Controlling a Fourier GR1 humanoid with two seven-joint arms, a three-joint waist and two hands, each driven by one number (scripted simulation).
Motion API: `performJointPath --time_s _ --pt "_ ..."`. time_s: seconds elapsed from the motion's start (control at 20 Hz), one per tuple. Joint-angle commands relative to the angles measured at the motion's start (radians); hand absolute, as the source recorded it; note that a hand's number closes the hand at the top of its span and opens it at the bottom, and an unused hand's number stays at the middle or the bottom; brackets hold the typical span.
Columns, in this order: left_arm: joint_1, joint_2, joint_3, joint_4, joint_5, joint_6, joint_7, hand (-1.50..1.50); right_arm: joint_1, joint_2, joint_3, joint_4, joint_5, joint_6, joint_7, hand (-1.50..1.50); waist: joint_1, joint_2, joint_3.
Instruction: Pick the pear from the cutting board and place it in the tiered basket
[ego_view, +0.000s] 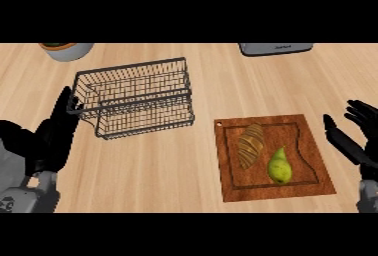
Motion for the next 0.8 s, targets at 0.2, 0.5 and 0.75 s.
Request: performJointPath --time_s 0.2,0.5,0.75 --pt "0.001 -0.022 -0.099 0.024 0.028 -0.14 0.019 0.0 0.365 0.105 0.113 -0.194 0.223 -0.289 -0.068 -1.5 0.052 0.013 -0.011" --pt "-0.008 -0.039 -0.122 0.047 0.012 -0.168 -0.011 0.0 0.475 -0.029 0.25 -0.228 0.428 -0.341 0.249 -1.5 0.091 0.03 -0.02" --pt "-0.058 -0.043 -0.113 0.041 0.003 -0.154 0.003 0.0 0.545 -0.167 0.217 -0.18 0.547 -0.296 0.483 -1.5 0.109 0.053 -0.028"
